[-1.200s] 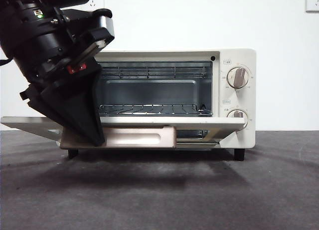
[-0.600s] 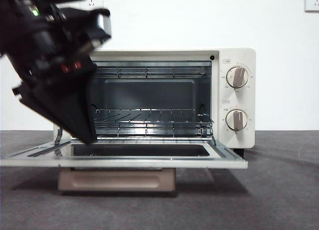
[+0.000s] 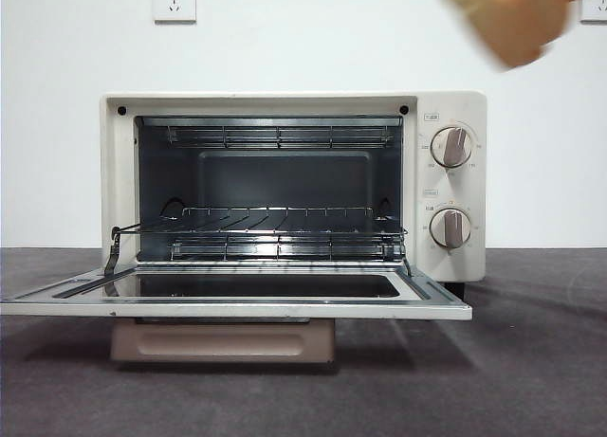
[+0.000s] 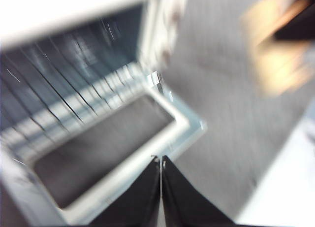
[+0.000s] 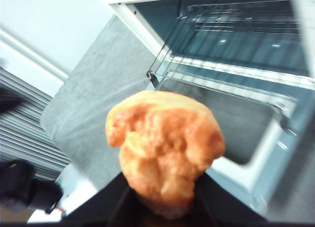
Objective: The left arm flap open the oven, the right arm pick bread and place it into oven, the left arm flap close the oven
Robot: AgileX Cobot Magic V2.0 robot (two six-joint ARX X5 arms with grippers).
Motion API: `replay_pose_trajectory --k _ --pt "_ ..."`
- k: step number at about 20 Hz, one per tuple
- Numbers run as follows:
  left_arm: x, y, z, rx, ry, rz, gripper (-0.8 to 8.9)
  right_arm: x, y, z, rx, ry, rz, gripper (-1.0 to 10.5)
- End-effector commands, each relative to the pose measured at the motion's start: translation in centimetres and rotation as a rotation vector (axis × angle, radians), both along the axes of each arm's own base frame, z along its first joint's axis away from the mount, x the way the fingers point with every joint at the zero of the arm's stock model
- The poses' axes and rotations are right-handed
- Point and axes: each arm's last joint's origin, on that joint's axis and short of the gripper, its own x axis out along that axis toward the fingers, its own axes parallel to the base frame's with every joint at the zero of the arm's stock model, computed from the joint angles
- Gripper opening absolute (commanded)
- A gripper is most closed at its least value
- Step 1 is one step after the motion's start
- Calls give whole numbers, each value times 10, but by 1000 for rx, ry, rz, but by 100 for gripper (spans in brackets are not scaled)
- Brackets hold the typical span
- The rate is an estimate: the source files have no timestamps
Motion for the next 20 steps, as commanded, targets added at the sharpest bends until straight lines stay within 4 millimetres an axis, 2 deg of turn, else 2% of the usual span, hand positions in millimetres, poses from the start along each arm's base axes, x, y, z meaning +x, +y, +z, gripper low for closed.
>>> replay_pose_trajectory --k 1,4,10,14,20 --pt "-14 13 16 -37 -70 48 11 14 25 -7 -4 21 -53 99" --pt "-31 31 26 -42 -95 140 10 28 54 -20 -20 9 -90 98" --pt "-50 48 39 -70 -132 170 11 56 84 -42 37 20 -129 98" --pt "-52 51 40 -89 -128 177 10 78 100 -58 -12 40 -228 98" --pt "-53 51 37 -64 -109 175 10 107 122 -65 -4 5 -310 98"
